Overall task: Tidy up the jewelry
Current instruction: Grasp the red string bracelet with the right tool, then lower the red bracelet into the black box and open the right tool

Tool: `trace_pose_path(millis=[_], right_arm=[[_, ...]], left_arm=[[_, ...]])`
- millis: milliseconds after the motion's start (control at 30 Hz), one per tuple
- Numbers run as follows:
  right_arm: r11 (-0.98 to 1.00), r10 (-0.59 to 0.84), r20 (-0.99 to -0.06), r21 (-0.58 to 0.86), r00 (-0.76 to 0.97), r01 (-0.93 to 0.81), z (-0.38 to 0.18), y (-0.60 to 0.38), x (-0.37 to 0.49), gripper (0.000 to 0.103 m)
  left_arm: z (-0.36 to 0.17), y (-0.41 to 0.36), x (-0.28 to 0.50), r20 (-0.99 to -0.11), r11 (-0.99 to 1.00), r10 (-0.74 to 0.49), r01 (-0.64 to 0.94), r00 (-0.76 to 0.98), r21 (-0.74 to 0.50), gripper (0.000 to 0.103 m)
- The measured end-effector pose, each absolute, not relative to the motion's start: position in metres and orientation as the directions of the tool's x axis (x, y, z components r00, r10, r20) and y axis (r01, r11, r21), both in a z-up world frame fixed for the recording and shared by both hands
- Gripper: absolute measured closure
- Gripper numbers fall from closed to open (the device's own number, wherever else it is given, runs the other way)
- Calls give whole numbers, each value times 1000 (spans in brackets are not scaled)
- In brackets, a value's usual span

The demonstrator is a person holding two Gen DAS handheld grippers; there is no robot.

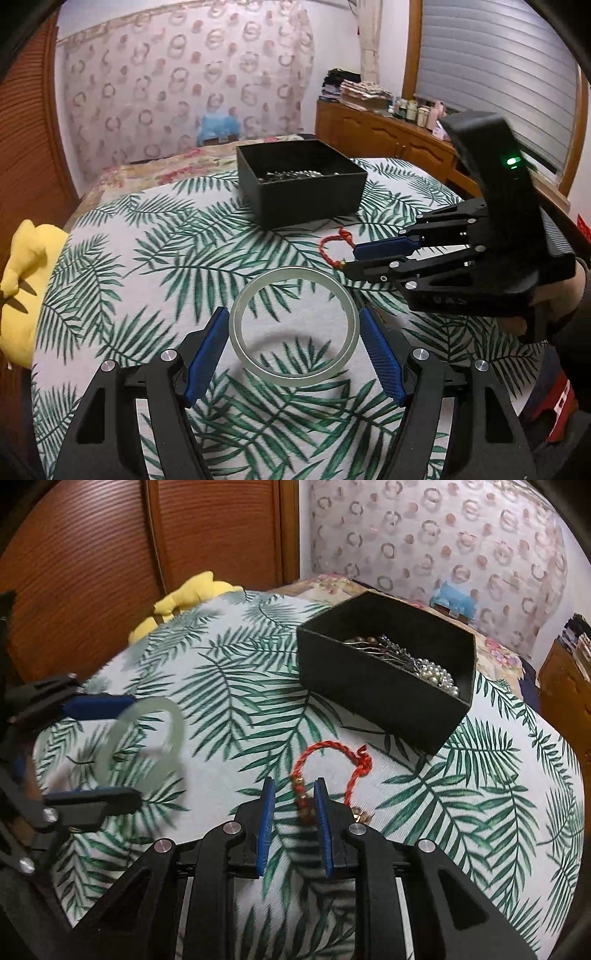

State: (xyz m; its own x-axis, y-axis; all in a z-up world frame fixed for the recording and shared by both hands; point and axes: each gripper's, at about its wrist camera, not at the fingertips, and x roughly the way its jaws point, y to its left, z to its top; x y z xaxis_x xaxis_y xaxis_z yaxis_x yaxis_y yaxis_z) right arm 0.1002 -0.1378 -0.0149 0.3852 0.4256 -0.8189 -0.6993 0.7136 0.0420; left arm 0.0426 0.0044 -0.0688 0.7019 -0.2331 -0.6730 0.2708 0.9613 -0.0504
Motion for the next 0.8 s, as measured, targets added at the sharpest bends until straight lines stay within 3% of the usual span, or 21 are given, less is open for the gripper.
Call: trace_pose_path(millis=[100,200,500,800], right_arm=[[708,399,-830,9,389,-706,-20,-134,103,80],[691,398,-835,0,380,-723,-20,-130,102,95],[685,508,-753,59,418,-726,28,-141,95,95],[715,520,-706,52,481,-697,63,-155,114,95]], left_arm=[[-67,9,43,-669,963,-231,263,707,-54,34],[-67,11,42,-667,965,-228,257,709,-57,34],[-62,13,46,-660,965,-228,256,716,-55,34],[-50,9,58,-636,962,-233,268,735,-42,34]])
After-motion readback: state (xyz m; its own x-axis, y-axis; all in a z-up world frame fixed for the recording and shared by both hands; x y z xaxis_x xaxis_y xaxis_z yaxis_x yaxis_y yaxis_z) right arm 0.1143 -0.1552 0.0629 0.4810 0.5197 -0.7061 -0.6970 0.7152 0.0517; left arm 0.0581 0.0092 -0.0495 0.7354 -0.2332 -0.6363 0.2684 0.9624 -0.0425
